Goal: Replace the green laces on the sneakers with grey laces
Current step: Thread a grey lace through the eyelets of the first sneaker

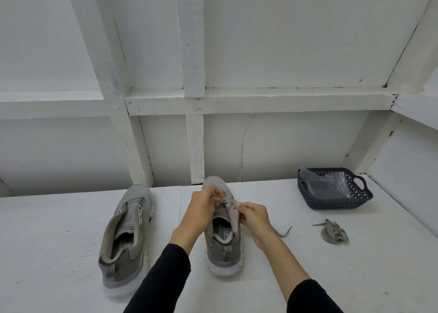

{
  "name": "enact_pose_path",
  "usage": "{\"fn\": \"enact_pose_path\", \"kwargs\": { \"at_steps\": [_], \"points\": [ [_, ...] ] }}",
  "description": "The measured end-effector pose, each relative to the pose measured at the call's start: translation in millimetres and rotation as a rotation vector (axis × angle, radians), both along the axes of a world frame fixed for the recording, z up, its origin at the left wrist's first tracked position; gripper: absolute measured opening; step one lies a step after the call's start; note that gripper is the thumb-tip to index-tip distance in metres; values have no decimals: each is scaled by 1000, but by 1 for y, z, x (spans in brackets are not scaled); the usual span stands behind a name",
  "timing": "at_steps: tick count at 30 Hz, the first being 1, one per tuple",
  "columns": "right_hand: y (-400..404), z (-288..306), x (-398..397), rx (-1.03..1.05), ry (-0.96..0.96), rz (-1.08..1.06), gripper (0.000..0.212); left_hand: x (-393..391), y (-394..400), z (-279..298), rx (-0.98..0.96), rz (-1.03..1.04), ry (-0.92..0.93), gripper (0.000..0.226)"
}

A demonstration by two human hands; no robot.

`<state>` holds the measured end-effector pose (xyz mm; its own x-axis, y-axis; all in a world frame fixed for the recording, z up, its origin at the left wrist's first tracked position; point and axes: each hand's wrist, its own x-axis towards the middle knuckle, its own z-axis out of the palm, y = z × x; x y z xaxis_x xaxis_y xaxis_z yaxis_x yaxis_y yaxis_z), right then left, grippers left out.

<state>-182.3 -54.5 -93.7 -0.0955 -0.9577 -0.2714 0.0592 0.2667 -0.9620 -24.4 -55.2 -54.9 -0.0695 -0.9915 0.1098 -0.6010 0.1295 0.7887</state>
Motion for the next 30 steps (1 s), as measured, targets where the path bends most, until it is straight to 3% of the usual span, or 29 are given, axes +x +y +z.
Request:
{"fn": "enact_pose_path", "kwargs": {
  "at_steps": [5,13,17,21,30],
  "points": [
    [2,-1,-2,58,-221,-31,13,-8,-1,6,-6,-53,-183,14],
    [2,-5,-5,69,-281,-29,16,-15,-3,6,-65,-86,-340,5],
    [1,-5,-5,69,-312,-25,18,-14,-4,6,-1,-72,-261,3],
    [1,-4,-5,67,-334,-23,18,-11,-6,10,42,-38,-145,14],
    [3,-4,-7,72,-309,-6,15,-17,1,-4,-11,-8,-32,20]
  ]
}}
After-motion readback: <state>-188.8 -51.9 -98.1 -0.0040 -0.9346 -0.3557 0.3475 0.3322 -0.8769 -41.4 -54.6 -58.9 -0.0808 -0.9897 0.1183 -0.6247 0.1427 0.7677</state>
